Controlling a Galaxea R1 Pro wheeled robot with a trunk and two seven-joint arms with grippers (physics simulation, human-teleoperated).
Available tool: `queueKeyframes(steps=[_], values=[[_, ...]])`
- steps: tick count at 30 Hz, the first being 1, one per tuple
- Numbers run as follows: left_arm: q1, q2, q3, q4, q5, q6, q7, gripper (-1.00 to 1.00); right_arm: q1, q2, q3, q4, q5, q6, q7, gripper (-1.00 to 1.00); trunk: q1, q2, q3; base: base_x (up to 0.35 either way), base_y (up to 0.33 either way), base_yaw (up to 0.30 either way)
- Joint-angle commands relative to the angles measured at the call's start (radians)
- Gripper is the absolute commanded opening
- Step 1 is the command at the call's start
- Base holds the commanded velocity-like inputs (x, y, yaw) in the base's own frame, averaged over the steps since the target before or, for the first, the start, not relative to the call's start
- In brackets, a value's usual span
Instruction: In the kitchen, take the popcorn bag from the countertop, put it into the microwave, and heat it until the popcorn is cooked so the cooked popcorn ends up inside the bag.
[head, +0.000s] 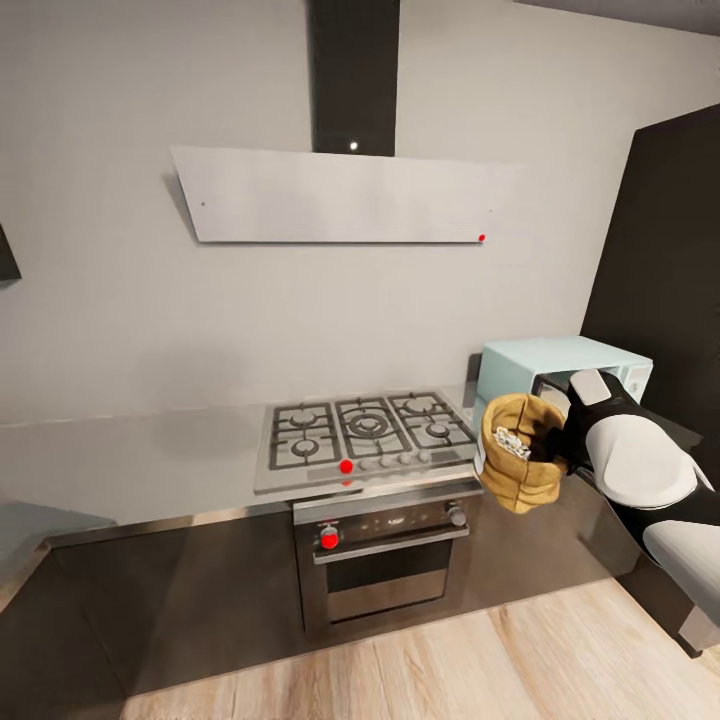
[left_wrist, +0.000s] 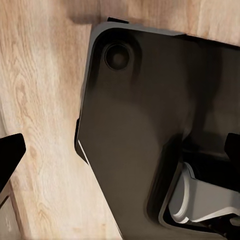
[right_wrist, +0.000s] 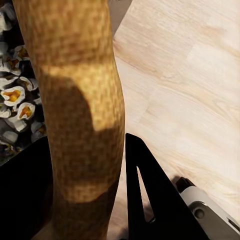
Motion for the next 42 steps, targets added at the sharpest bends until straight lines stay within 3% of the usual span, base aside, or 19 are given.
queueKeyframes(steps=[1, 42], values=[[-0.001, -0.001, 0.004, 0.0, 0.0, -0.001, 0.002, 1.0, -0.001, 0.0, -0.003, -0.001, -0.003, 0.003, -0.005, -1.0, 0.0, -0.002, -0.002, -0.002, 0.0, 0.0], [-0.001, -0.001, 0.004, 0.0, 0.0, -0.001, 0.003, 1.0, -0.001, 0.0, -0.003, -0.001, -0.002, 0.003, -0.005, -1.0, 0.0, -0.002, -0.002, -0.268, -0.127, 0.0]])
